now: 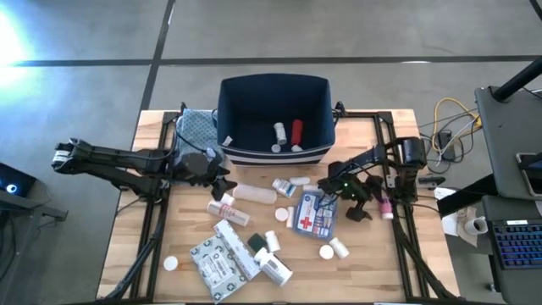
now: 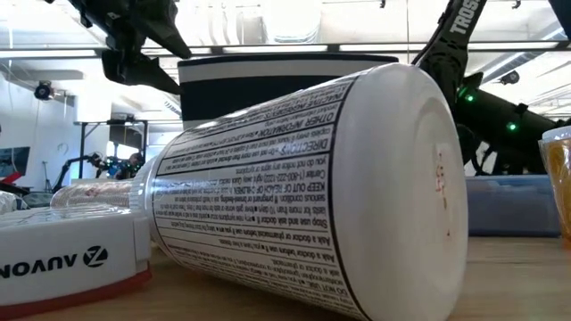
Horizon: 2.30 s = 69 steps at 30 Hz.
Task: Pick & place medical supplies in basket/bin
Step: Put the pink pill bottle into the blue bin
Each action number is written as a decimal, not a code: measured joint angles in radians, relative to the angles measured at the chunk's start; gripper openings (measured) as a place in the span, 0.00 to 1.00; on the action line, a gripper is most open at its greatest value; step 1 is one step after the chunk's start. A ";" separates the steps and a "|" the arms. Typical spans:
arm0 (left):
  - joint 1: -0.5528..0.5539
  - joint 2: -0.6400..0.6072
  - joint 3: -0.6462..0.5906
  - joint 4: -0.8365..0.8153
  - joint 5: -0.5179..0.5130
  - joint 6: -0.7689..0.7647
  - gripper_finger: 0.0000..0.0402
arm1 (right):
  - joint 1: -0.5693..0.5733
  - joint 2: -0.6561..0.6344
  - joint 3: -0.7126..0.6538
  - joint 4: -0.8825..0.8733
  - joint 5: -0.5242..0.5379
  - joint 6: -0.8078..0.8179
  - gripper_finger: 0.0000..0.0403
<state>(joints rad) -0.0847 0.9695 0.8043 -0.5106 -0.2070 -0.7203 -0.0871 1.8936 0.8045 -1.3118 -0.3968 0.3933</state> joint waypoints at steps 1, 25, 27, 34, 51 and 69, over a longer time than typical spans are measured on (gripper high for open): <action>-0.007 0.000 0.000 -0.001 0.000 -0.006 0.73 | 0.003 0.000 -0.001 0.000 -0.026 -0.007 0.91; -0.011 0.000 0.000 -0.006 -0.010 -0.027 0.73 | 0.135 -0.060 0.126 -0.111 0.093 0.717 0.91; -0.011 0.000 0.000 -0.005 -0.010 -0.027 0.73 | 0.192 -0.084 0.132 -0.113 0.089 0.799 0.91; -0.011 0.000 0.000 -0.005 -0.012 0.009 0.73 | 0.360 -0.175 0.116 -0.116 0.080 1.096 0.91; -0.011 -0.049 0.000 -0.048 -0.012 0.083 0.73 | 0.474 -0.257 -0.100 0.146 -0.043 1.526 0.64; -0.003 -0.055 0.000 -0.058 -0.038 0.095 0.73 | 0.473 -0.289 -0.180 0.170 -0.023 1.624 0.53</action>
<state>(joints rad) -0.0879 0.9146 0.8043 -0.5688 -0.2452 -0.6258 0.3859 1.6050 0.6241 -1.1414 -0.4202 2.0171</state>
